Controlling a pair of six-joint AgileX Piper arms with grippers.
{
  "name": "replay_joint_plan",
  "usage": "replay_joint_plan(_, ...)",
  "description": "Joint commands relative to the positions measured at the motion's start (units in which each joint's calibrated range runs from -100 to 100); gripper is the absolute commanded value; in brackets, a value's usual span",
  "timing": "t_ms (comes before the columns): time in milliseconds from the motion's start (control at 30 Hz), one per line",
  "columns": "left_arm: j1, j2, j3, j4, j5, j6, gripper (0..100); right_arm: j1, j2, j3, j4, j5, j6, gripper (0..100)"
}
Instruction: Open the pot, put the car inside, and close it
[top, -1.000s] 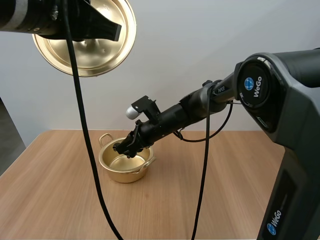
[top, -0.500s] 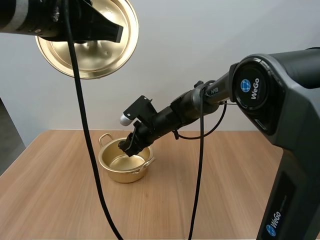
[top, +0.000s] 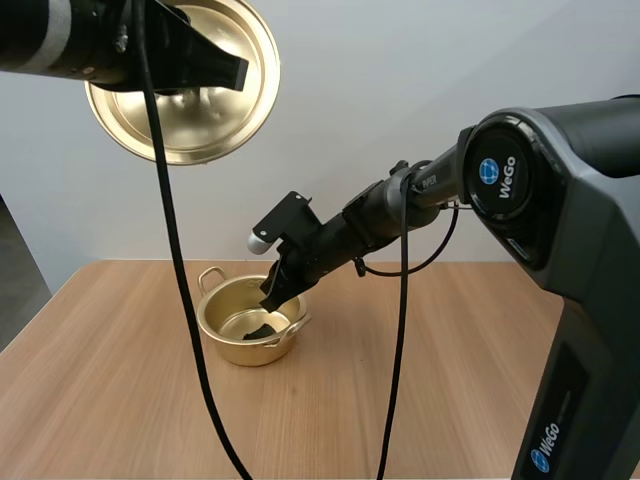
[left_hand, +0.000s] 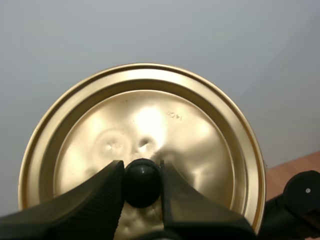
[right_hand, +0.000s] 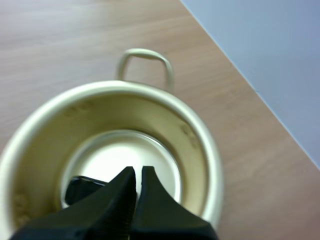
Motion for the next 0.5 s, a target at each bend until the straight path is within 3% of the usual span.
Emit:
replay_joint_plan(0,0.04,1.38,2.48,-1.19,-0.66,1.63,0,-2.98,-0.67,0.02,0.23,-9.56,4.17,0)
replay_joint_plan(100,0.04,4.41,7.19,-4.62,-3.04,5.28,0,-8.30,-3.23,0.02,6.46,-8.97,4.20,0)
replay_joint_plan(200,0.04,8.49,11.04,-8.15,-2.53,9.24,0,-14.25,-6.13,0.02,10.01,-1.26,4.20,0)
replay_joint_plan(300,-0.05,14.21,13.53,-7.99,-1.97,11.97,0,-20.48,-8.72,0.14,11.45,12.38,4.78,0)
replay_joint_plan(467,-0.05,23.33,14.63,-4.57,-0.88,17.06,0,-31.34,-12.83,0.14,11.70,46.19,8.43,0)
